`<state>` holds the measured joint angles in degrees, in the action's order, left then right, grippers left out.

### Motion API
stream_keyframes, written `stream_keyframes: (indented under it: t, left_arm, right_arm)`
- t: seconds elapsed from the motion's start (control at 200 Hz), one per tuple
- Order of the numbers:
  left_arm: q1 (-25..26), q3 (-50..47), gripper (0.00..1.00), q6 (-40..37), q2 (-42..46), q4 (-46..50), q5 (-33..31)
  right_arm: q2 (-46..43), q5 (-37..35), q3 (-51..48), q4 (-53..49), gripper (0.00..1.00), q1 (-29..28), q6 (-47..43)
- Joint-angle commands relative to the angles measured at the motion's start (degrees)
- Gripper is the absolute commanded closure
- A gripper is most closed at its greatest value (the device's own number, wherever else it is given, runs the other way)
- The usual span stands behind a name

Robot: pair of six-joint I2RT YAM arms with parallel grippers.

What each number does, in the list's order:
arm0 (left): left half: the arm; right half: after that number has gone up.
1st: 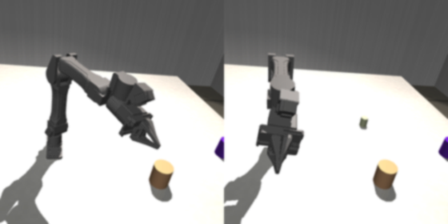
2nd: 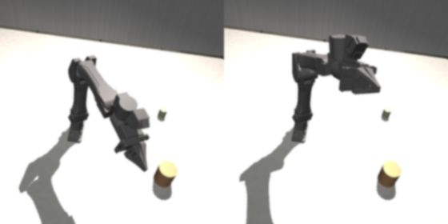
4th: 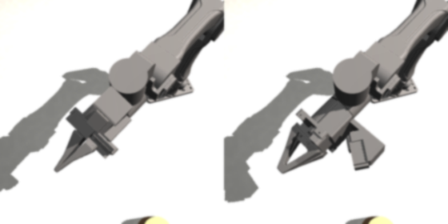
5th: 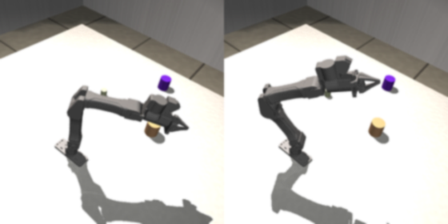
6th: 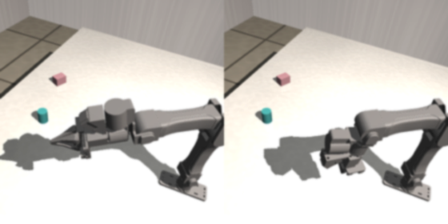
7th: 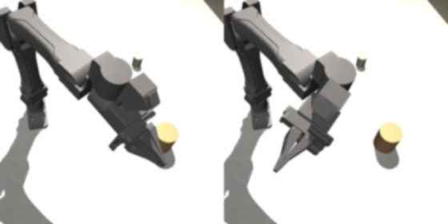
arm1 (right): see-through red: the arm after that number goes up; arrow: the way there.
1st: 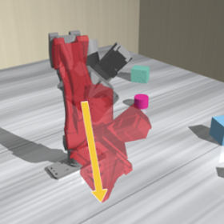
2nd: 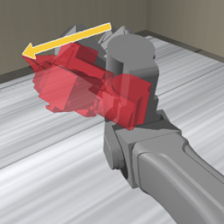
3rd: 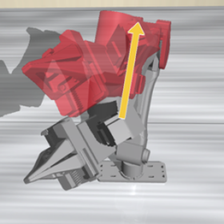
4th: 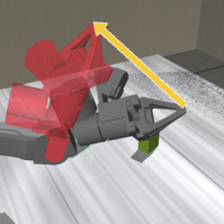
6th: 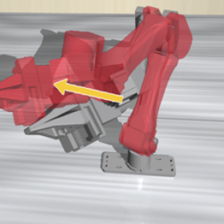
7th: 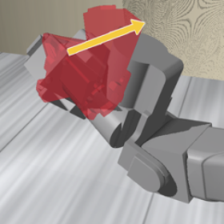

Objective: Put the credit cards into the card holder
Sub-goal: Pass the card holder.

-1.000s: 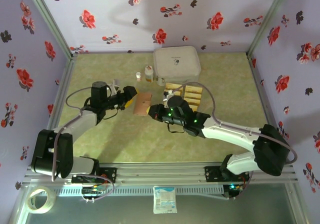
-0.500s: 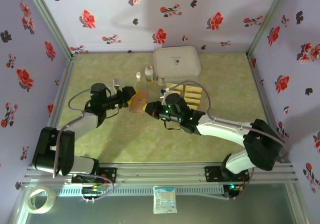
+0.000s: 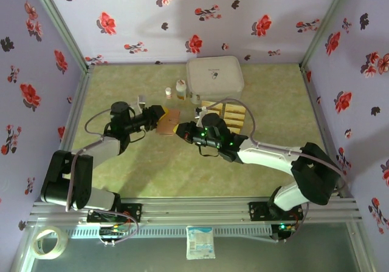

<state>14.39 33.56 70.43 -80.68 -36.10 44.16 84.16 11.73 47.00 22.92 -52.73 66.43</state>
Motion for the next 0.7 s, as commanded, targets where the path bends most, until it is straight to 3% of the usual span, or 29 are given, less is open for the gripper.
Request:
stream_keyframes:
  t: [0.0, 0.22, 0.27, 0.315, 0.39, 0.525, 0.695]
  left_arm:
    - [0.54, -0.29, 0.68, 0.34, -0.58, -2.81, 1.28]
    - [0.5, -0.42, 0.85, 0.54, -0.96, -4.33, 1.28]
    - [0.52, -0.37, 0.9, -0.07, -1.03, -4.18, 1.23]
    - [0.54, -0.25, 0.93, -0.68, -1.09, -3.76, 1.23]
    - [0.53, 0.14, 0.96, -2.52, -0.98, -2.35, 0.73]
    - [0.53, 0.3, 0.96, -5.67, -0.12, 1.26, -2.84]
    - [1.99, 1.66, 0.97, -12.48, 3.01, 9.45, -9.97]
  right_arm:
    - [0.78, 0.93, -0.62, 3.01, 1.0, 0.56, 0.72]
    - [0.56, 1.54, -1.4, 2.2, 1.0, 1.28, 0.23]
    - [-0.5, 1.81, -1.54, -0.13, 0.84, 2.32, -0.63]
    - [-2.45, 1.02, -1.82, -3.61, 0.64, 3.59, -1.94]
    - [-6.1, -0.49, -0.79, -12.51, 0.47, 5.89, -5.76]
    - [-10.65, -4.95, 4.94, -31.41, 0.27, 8.9, -14.93]
    - [-10.06, -11.97, 12.81, -46.91, 0.17, 9.67, -24.48]
